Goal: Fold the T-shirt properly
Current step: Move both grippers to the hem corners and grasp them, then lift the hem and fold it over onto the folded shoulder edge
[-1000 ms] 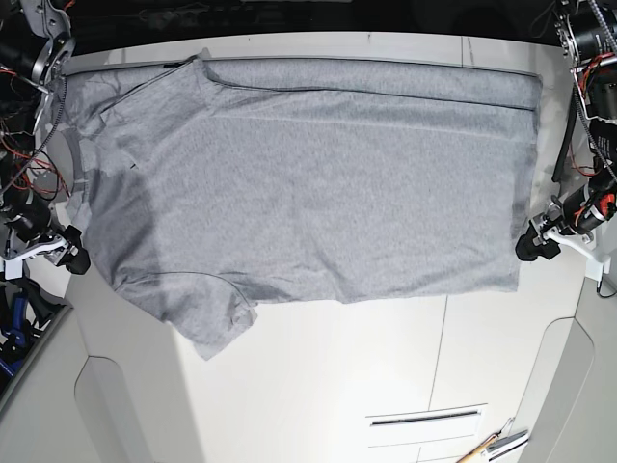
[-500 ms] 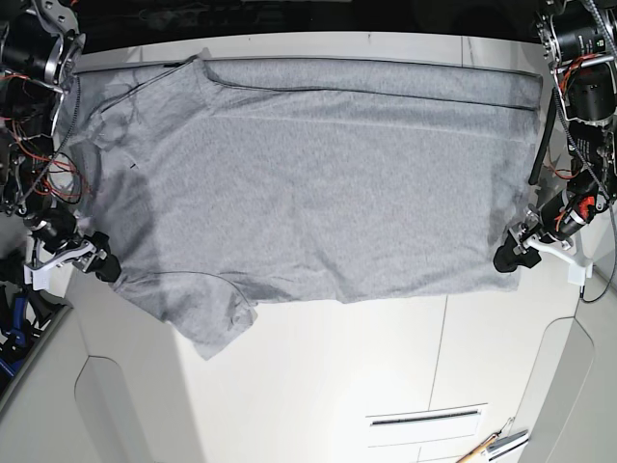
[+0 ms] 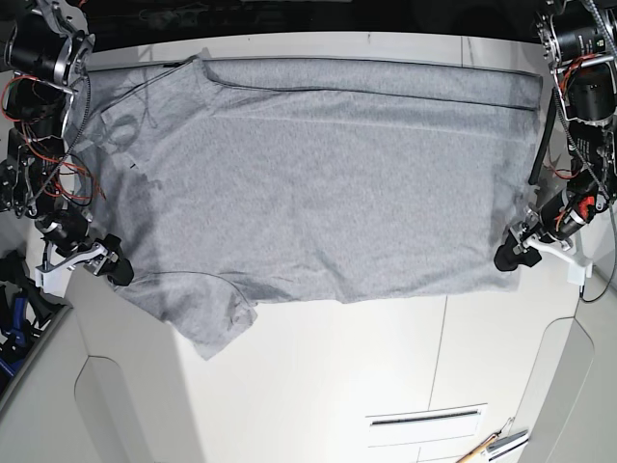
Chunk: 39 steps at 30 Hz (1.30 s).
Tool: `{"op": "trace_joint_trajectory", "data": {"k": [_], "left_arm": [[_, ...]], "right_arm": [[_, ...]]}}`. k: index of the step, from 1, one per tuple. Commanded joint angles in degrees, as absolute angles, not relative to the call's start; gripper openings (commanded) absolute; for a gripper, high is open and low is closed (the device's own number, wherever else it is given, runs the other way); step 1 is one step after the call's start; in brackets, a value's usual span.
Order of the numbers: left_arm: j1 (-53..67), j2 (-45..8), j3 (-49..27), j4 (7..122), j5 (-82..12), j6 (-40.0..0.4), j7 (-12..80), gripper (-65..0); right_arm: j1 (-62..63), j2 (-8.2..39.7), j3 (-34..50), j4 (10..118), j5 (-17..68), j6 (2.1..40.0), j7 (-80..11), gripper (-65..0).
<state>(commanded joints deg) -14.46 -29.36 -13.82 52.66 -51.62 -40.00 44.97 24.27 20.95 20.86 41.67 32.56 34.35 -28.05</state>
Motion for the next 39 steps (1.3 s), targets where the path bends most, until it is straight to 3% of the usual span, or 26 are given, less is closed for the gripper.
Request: {"op": "trace_joint_trajectory", "data": {"k": [2, 4, 7, 9, 10, 17, 25, 34, 39], "left_arm": [[-14.46, -29.36, -13.82, 52.66, -51.64, -40.00, 44.84, -47.0], [-14.46, -29.39, -13.82, 52.66, -51.62, -40.00, 43.05, -53.7], [-14.46, -29.39, -13.82, 52.66, -51.62, -40.00, 41.30, -64.8], [-14.46, -29.39, -13.82, 52.66, -51.62, -40.00, 41.34, -65.0], [-14.46, -29.41, -13.82, 52.71, -51.62, -40.00, 41.36, -65.0], [-14.44, -30.87, -13.85, 56.88, -55.33, -40.00, 44.14, -65.0], [-14.15, -32.42, -13.85, 68.49, -60.69, -40.00, 63.44, -65.0], [-12.12, -33.47, -13.85, 70.02, -62.76, -40.00, 73.08, -65.0], [-8.86, -34.30, -13.85, 70.02, -63.20, -40.00, 73.52, -65.0]], "right_arm": [[24.27, 20.93, 20.86, 41.67, 32.56, 34.35, -28.53, -27.1], [24.25, 20.93, 20.86, 41.67, 32.51, 34.37, -29.17, -27.8], [24.23, 20.97, 20.86, 41.67, 32.29, 34.35, -30.46, -43.8], [24.25, 21.02, 20.86, 41.67, 32.36, 34.33, -30.46, -60.4], [24.29, 21.12, 20.86, 41.69, 32.38, 34.33, -30.46, -65.0], [24.23, 23.83, 20.86, 45.25, 32.95, 34.83, -37.23, -65.0], [21.80, 28.84, 20.88, 52.62, 44.14, 34.92, -48.34, -65.0], [11.92, 31.11, 21.06, 60.03, 47.35, 34.74, -48.12, -65.0], [10.76, 31.07, 21.04, 59.13, 45.47, 34.63, -43.24, -65.0]]}}
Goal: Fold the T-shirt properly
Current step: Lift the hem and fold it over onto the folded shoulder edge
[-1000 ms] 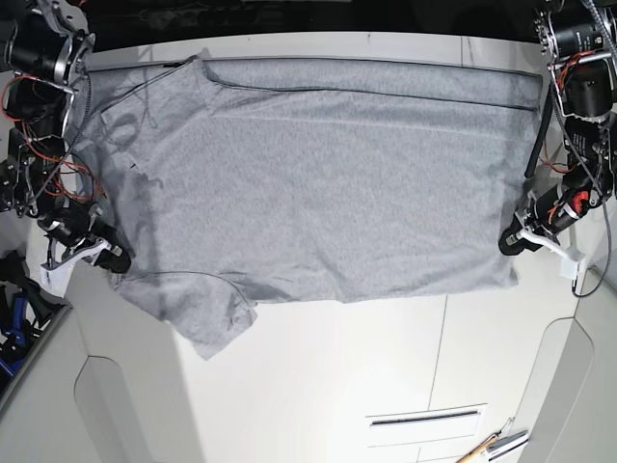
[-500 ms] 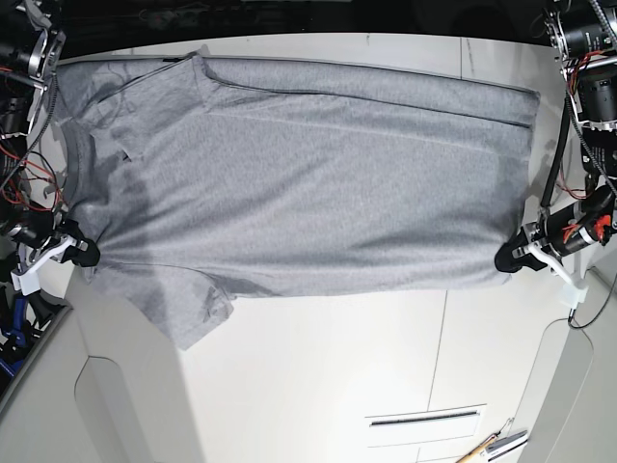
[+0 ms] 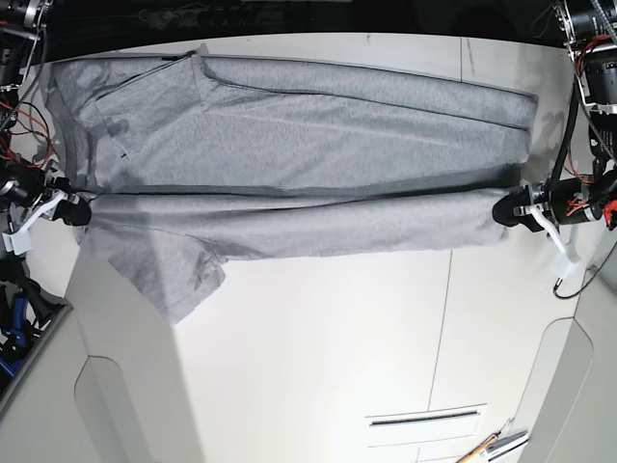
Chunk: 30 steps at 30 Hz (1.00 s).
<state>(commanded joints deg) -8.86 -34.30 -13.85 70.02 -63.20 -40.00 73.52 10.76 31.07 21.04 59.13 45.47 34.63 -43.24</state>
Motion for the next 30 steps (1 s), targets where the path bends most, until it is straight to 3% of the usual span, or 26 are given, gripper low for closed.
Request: {"op": "trace_joint_trajectory", "data": {"k": [1, 3, 4, 5, 10, 19, 26, 30], "left_arm": [[-8.51, -34.28, -13.85, 70.02, -63.24, -40.00, 73.38, -65.0], [-8.36, -34.28, -13.85, 70.02, -63.31, -40.00, 73.06, -65.0], [-8.38, -34.28, -13.85, 70.02, -63.77, -40.00, 73.06, -65.0], [-8.40, -34.28, -13.82, 70.02, -64.42, -40.00, 73.08, -65.0], [-8.38, -34.28, -13.82, 70.02, -65.17, -40.00, 73.10, -65.0], [-8.38, -34.28, -13.82, 70.02, -65.84, -40.00, 73.10, -65.0], [-8.38, -34.28, -13.82, 70.02, -66.87, -40.00, 73.08, -65.0], [-8.40, -34.26, -13.82, 70.02, -68.58, -40.00, 73.06, -65.0]], "right_arm": [[10.79, 31.09, 21.04, 59.11, 44.82, 34.57, -41.50, -60.2], [10.81, 31.09, 21.04, 59.11, 43.70, 34.48, -38.35, -37.5], [10.81, 31.09, 21.06, 59.11, 43.70, 34.48, -36.53, -29.1], [10.94, 31.09, 21.12, 59.13, 43.66, 34.48, -34.33, -25.1], [15.00, 30.06, 22.09, 59.13, 38.28, 33.63, -28.67, -24.5], [21.19, 22.15, 20.80, 57.56, 25.10, 31.05, -21.39, -24.7], [27.03, 21.71, 11.77, 42.22, 21.87, 31.11, -16.01, -24.7], [27.11, 21.71, 6.02, 40.75, 22.04, 31.99, -16.05, -24.7]]}}
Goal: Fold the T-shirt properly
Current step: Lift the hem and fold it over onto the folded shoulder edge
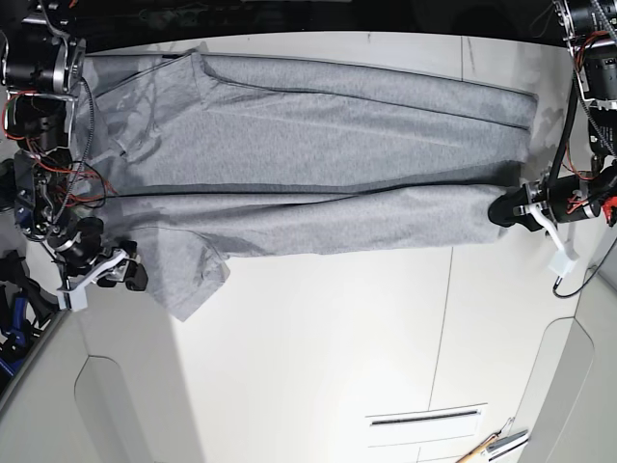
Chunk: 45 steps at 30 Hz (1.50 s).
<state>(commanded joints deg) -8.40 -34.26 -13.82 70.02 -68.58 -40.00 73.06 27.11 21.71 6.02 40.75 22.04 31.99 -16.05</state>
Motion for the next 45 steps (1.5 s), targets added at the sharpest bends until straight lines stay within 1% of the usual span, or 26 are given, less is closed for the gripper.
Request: {"op": "trace_joint_trajectory", "data": {"k": [2, 4, 5, 6, 7, 8, 11, 16, 18, 20, 24, 27, 30, 33, 37, 41, 45], "left_arm": [[-8.38, -34.26, -13.82, 70.02, -69.93, -40.00, 73.06, -65.0], [-8.38, -34.26, -13.82, 70.02, -70.39, -40.00, 73.08, -65.0], [-8.38, -34.26, -13.82, 70.02, -70.54, -40.00, 73.08, -65.0], [-8.38, -34.26, -13.82, 70.00, -70.50, -40.00, 73.10, -65.0], [-8.38, -34.26, -13.82, 70.02, -70.50, -40.00, 73.10, -65.0], [-8.38, -34.26, -13.82, 70.02, -70.50, -40.00, 73.10, -65.0], [-8.38, -34.28, -13.82, 70.02, -70.50, -40.00, 73.10, -65.0], [-8.43, -34.28, -13.82, 70.02, -70.54, -40.00, 72.88, -65.0], [-8.64, -34.35, -13.82, 70.04, -70.54, -40.00, 73.78, -65.0], [-8.67, -35.22, -13.85, 70.67, -71.44, -40.00, 75.96, -65.0], [-7.07, -39.77, -13.85, 73.73, -79.66, -40.00, 78.78, -65.0], [-4.14, -42.09, -13.85, 78.28, -83.90, -40.00, 80.00, -65.0], [-1.04, -42.44, -13.85, 83.20, -83.99, -40.00, 80.00, -65.0], [1.74, -42.83, -13.85, 85.41, -83.96, -40.00, 80.00, -65.0], [4.01, -42.89, -13.85, 85.43, -83.79, -40.00, 80.00, -65.0], [4.36, -42.87, -13.85, 85.43, -83.72, -40.00, 80.00, -65.0], [5.93, -42.87, -13.85, 85.43, -83.15, -40.00, 80.00, -65.0]], "right_arm": [[27.09, 21.69, 3.51, 40.75, 22.09, 33.45, -16.27, -24.8], [27.07, 21.69, 1.37, 40.77, 23.24, 33.45, -16.34, -24.8], [26.92, 21.69, 0.75, 40.80, 24.25, 33.45, -16.34, -25.8], [26.87, 21.47, 0.51, 40.82, 24.71, 33.45, -16.34, -28.9], [26.81, 21.12, 0.51, 40.82, 24.62, 33.45, -16.34, -34.2], [26.79, 20.78, 0.51, 40.82, 24.62, 33.45, -16.34, -40.9], [26.79, 19.88, 0.54, 40.82, 24.64, 33.43, -16.34, -65.0], [26.76, 19.84, 2.46, 43.40, 24.60, 33.45, -17.34, -65.0], [26.76, 19.84, 4.97, 47.03, 24.71, 33.45, -22.48, -65.0], [25.61, 19.94, 8.05, 52.47, 27.05, 33.47, -28.67, -65.0], [18.68, 20.16, 13.89, 67.02, 33.80, 34.41, -36.14, -65.0], [12.05, 20.32, 16.16, 77.49, 36.42, 34.39, -38.57, -65.0], [5.65, 20.32, 18.57, 85.06, 37.82, 34.33, -38.68, -65.0], [-0.23, 20.29, 21.96, 90.70, 41.17, 34.33, -39.88, -65.0], [-6.28, 20.29, 25.58, 94.91, 44.23, 34.37, -41.69, -65.0], [-10.61, 20.29, 27.75, 95.26, 46.41, 34.37, -42.22, -65.0], [-14.24, 20.25, 29.19, 95.26, 46.54, 34.35, -42.22, -65.0]]}}
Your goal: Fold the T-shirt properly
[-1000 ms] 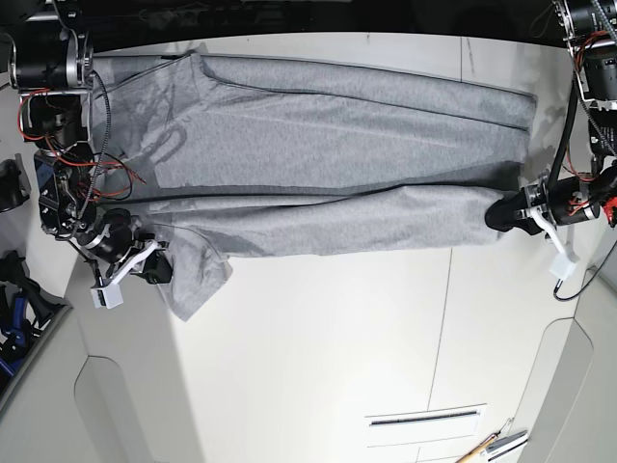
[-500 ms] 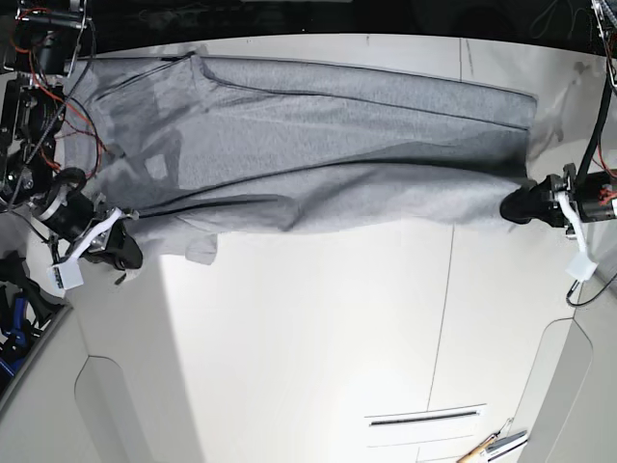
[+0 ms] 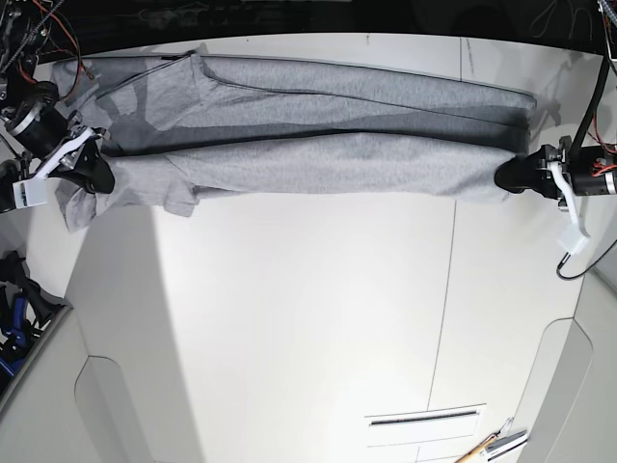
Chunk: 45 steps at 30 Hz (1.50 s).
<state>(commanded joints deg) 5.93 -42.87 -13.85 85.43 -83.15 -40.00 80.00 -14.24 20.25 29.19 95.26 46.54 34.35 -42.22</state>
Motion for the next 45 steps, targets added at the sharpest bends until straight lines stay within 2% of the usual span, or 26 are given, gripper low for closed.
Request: {"op": "trace_joint_trajectory", "data": {"k": [10, 11, 12, 13, 14, 15, 19, 23, 25, 26, 29, 33, 37, 45], "left_arm": [[9.54, -42.85, -13.85, 85.43, -82.39, -40.00, 80.00, -64.8], [9.56, -42.87, -13.85, 85.43, -81.89, -40.00, 80.00, -59.2], [9.54, -42.87, -13.85, 85.43, -81.32, -40.00, 80.00, -48.7], [9.54, -42.87, -13.85, 85.43, -81.38, -40.00, 80.00, -42.7], [9.54, -42.87, -13.85, 85.43, -81.45, -40.00, 80.00, -38.4], [9.54, -42.87, -13.87, 85.43, -81.54, -40.00, 80.00, -37.3], [9.54, -42.85, -16.97, 85.43, -83.15, -40.00, 80.00, -37.3], [9.74, -42.76, -27.40, 85.43, -83.20, -40.00, 80.00, -37.3], [10.31, -42.39, -31.44, 85.43, -83.37, -40.00, 80.00, -34.2], [10.96, -42.37, -32.36, 85.43, -83.35, -40.00, 80.00, -30.8], [14.26, -42.17, -32.47, 85.41, -82.98, -40.00, 77.32, -24.1], [16.73, -38.48, -32.47, 85.38, -75.33, -40.00, 71.46, -24.1], [17.50, -34.59, -32.47, 85.38, -68.10, -40.00, 68.58, -24.1], [18.76, -31.90, -27.83, 85.38, -64.16, -40.00, 65.80, -23.9]], "right_arm": [[-17.19, 17.50, 29.19, 94.83, 42.44, 33.61, -42.48, -65.0], [-17.19, 17.15, 29.19, 94.83, 42.44, 33.61, -42.48, -62.8], [-17.21, 16.97, 29.19, 94.83, 42.44, 33.58, -42.96, -48.1], [-17.17, 16.99, 29.21, 94.85, 42.48, 33.61, -43.81, -40.7], [-17.17, 16.99, 29.21, 94.85, 42.89, 33.61, -44.14, -36.7], [-17.17, 16.99, 29.28, 94.87, 43.62, 33.63, -44.73, -36.4], [-17.17, 16.97, 32.14, 95.13, 48.29, 33.65, -49.80, -36.4], [-17.17, 16.97, 39.22, 95.15, 51.44, 33.65, -50.83, -36.6], [-17.04, 16.97, 43.18, 95.15, 53.39, 33.69, -50.83, -38.2], [-16.78, 16.97, 44.82, 95.15, 54.13, 33.78, -50.83, -42.4], [-16.01, 16.97, 46.72, 95.15, 56.62, 33.87, -50.85, -65.0], [-14.00, 16.93, 45.52, 95.13, 55.96, 34.39, -50.30, -65.0], [-12.73, 16.99, 40.64, 94.87, 50.94, 34.33, -47.40, -65.0], [-12.73, 16.97, 27.79, 92.64, 41.10, 34.28, -41.74, -65.0]]}}
